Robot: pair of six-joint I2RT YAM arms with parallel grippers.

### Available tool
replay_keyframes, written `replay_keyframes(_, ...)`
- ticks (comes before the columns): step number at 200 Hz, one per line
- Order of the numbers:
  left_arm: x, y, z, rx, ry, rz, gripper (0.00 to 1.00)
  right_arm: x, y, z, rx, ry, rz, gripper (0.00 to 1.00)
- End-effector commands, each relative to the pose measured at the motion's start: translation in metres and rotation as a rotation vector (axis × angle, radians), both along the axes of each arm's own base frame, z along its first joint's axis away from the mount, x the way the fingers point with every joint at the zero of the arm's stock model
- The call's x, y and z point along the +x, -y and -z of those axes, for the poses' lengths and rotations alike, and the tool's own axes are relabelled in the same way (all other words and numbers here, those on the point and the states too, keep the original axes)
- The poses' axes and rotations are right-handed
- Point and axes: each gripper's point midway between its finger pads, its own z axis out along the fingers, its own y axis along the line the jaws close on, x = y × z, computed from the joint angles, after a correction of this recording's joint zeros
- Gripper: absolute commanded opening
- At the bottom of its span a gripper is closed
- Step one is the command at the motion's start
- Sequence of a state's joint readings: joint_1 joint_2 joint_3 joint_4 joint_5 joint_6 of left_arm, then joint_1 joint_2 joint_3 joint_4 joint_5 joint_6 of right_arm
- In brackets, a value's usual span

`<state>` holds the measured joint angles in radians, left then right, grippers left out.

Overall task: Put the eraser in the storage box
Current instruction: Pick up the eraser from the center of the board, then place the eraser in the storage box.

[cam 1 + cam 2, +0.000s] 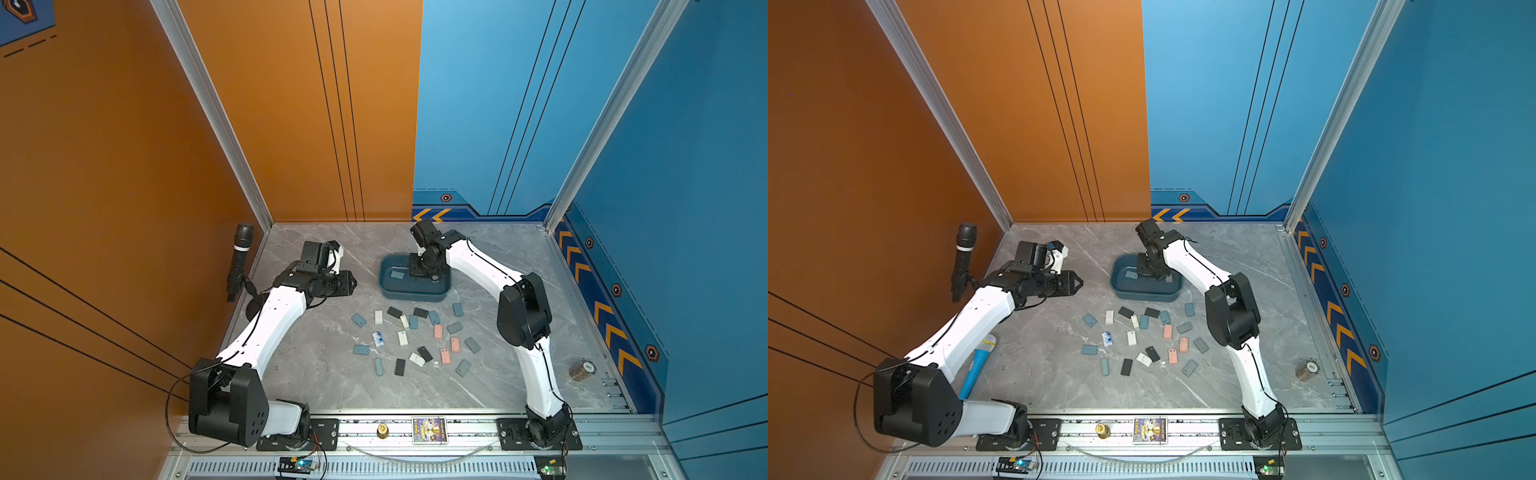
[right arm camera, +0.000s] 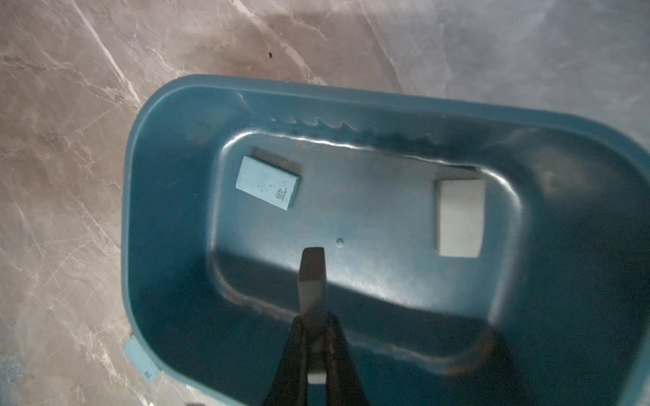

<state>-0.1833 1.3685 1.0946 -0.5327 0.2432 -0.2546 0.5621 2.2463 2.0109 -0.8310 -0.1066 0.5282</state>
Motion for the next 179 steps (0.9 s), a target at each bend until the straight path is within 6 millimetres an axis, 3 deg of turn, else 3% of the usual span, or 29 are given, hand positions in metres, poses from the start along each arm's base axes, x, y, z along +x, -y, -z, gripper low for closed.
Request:
replay_keyframes(1,-0.003,-0.001,-0.003,-0.020,0.008,-0.007,0.44,0.005,-0.011,-0.005,0.035,-0.011,-0.018,0.04)
replay_keyframes(81,-0.002,-0.001,0.001,-0.019,-0.001,-0.010,0.44,0.026,-0.018,0.037,0.042,-0.073,-0.004,0.08)
replay_keyframes(179,-0.001,-0.005,0.003,-0.008,-0.003,-0.019,0.44,0.031,-0.010,0.055,0.043,-0.106,0.013,0.09)
